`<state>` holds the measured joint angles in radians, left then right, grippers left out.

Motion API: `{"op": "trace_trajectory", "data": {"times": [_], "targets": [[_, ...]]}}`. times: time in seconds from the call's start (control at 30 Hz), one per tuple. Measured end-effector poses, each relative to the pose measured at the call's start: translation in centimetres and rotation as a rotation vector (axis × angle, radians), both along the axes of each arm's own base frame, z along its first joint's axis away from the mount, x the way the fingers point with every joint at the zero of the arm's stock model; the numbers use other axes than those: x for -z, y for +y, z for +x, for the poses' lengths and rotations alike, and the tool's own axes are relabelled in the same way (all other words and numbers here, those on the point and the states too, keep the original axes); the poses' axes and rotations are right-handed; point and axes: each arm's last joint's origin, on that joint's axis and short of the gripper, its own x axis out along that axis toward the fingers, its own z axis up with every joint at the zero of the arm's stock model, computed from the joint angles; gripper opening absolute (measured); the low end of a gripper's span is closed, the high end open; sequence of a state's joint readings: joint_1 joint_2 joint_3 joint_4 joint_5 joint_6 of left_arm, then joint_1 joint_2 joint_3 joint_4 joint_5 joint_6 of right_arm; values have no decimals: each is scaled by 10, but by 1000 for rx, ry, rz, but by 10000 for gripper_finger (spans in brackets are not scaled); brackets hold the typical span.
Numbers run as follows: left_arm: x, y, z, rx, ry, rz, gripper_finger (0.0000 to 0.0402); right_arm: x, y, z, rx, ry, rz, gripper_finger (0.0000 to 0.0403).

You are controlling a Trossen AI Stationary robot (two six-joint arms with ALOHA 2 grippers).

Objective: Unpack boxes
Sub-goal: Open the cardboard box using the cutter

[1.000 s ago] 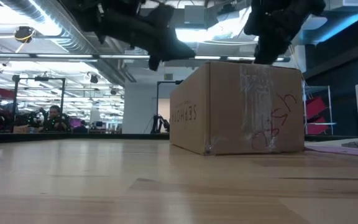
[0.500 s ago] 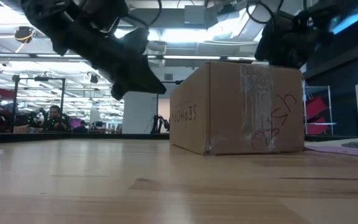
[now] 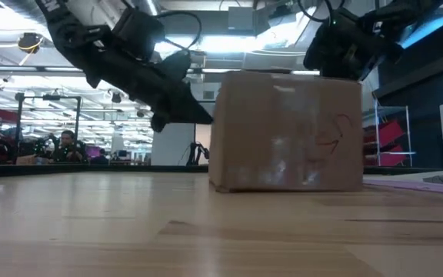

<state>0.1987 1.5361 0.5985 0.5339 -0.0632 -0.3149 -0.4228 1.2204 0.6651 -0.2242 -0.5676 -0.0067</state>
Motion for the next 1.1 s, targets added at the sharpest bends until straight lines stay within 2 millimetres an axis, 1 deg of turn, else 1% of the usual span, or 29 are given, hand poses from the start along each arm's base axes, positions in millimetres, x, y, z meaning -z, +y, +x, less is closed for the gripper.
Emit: {"op": "trace_trajectory", "data": {"times": [0.17,0.3,0.4,0.5,0.6,0.67,0.77,0.83,0.9,0.97,1.1], "targets": [[4,12,0,-22,-11,-2,0,0,13,8,-33,-12,-26,0],[4,13,0,-4,-15,-18,0,-6,14,3,16,6,-59,0],[-3,8,0,21,-34,-9,0,-20,15,-3,34,7,-95,0],[-14,4,-3,42,-54,17,0,-41,17,-8,25,-67,-121,0],[-23,0,-4,65,-48,70,0,-48,22,-5,-22,-143,-166,0],[-28,-1,-3,67,-55,88,0,-44,27,0,-71,-147,-237,0],[-38,-2,5,115,-51,155,0,-27,29,10,-112,-94,-295,0],[-52,-3,12,146,-58,225,0,-15,28,16,-121,-46,-305,0],[-65,-5,21,190,-58,290,0,-7,26,20,-127,-16,-311,0],[-75,-6,31,245,-43,326,0,-5,25,23,-119,-17,-325,0],[-79,-5,52,365,41,381,0,-7,24,25,-108,-32,-347,0]]}}
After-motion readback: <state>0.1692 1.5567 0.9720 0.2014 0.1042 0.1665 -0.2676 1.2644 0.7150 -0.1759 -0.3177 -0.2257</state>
